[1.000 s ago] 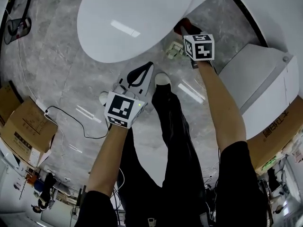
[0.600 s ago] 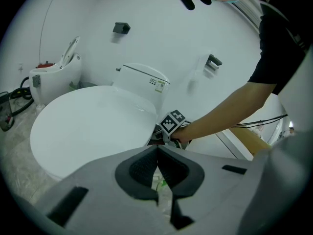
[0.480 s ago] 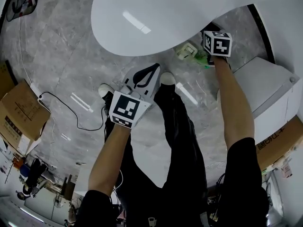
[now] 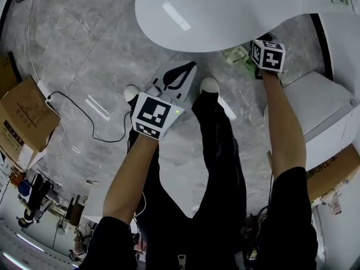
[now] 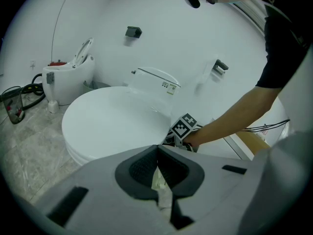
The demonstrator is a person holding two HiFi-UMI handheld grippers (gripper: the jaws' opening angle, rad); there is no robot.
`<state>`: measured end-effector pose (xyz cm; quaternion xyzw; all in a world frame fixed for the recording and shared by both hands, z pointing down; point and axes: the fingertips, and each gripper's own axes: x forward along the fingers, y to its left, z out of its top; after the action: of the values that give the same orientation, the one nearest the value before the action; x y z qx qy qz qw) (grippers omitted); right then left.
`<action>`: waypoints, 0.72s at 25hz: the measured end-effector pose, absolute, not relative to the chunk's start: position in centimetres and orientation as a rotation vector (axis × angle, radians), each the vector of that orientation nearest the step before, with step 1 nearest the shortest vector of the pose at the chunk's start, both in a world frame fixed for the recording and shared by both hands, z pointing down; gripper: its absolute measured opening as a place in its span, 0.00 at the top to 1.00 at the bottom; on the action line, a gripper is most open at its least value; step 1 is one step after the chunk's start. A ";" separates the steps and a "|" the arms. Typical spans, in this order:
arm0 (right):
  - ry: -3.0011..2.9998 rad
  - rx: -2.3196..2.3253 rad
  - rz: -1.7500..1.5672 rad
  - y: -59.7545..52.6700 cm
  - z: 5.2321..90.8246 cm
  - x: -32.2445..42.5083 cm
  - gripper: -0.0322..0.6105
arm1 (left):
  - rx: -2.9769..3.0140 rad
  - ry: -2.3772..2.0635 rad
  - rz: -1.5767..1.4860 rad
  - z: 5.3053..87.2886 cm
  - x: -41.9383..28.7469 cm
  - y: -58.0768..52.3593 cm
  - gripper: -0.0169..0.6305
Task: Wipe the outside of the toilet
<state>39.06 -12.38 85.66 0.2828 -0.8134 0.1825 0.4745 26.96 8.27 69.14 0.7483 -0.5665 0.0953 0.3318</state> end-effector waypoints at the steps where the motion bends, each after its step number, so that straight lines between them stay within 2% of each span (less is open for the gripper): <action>1: -1.989 0.684 0.439 -11.7 85.6 38.8 0.83 | 1.954 -1.481 0.250 69.2 26.6 8.6 0.97; 18: -1.949 0.709 0.427 -0.8 83.5 33.8 0.84 | 1.909 -1.523 0.264 68.4 16.4 14.3 0.97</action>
<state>33.79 -0.81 83.52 0.2917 -0.8025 0.1757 0.4900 16.44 14.34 68.40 0.7320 -0.5840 0.1012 0.3360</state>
